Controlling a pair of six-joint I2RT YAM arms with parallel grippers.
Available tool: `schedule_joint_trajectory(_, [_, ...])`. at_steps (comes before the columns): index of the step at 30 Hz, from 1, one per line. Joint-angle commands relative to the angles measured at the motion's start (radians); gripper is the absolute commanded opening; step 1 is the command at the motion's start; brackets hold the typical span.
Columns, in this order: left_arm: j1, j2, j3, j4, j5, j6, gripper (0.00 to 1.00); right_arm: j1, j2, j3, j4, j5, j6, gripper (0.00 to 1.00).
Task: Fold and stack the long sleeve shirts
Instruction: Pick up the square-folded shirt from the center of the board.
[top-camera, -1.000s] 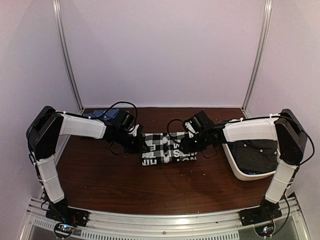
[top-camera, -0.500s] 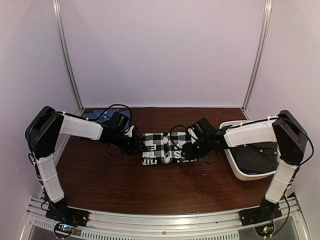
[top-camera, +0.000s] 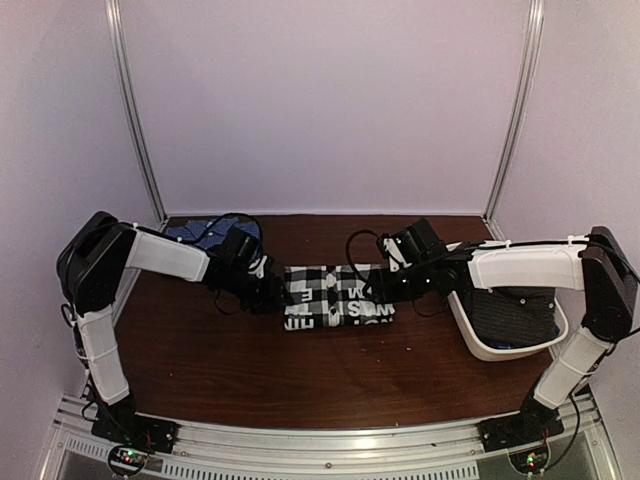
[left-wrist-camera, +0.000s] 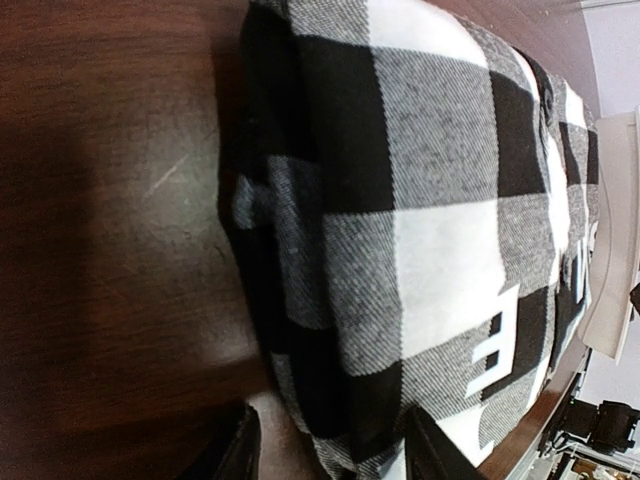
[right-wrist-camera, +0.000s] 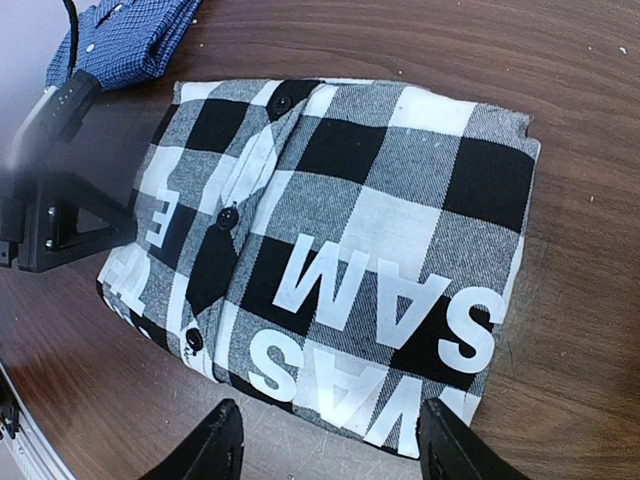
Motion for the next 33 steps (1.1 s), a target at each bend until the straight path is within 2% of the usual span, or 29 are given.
schedule_joint_trajectory(1, [0.009,0.035,0.022,0.011,-0.028,0.023,0.51,-0.004,-0.014,0.010,-0.010,0.025,-0.012,0.61])
schedule_joint_trajectory(7, [0.009,0.079,0.053,0.011,-0.024,0.027,0.49,-0.005,-0.016,0.005,-0.003,0.025,-0.012,0.62])
schedule_joint_trajectory(12, [0.009,0.117,0.072,0.022,-0.016,0.011,0.40,-0.004,-0.014,0.008,-0.001,0.026,-0.013,0.62])
schedule_joint_trajectory(17, [0.009,0.133,0.080,0.061,0.029,-0.032,0.21,-0.004,0.004,0.025,-0.001,0.032,-0.017,0.62])
schedule_joint_trajectory(21, [0.009,0.119,0.094,0.062,0.058,-0.035,0.00,-0.005,0.042,0.066,-0.013,0.046,-0.025,0.62])
schedule_joint_trajectory(26, [0.022,0.049,0.118,-0.036,0.075,0.030,0.00,0.001,0.099,0.144,-0.027,0.037,-0.044,0.62])
schedule_joint_trajectory(33, [0.099,-0.110,0.066,-0.195,0.109,0.157,0.00,0.011,0.194,0.233,-0.042,0.033,-0.062,0.60])
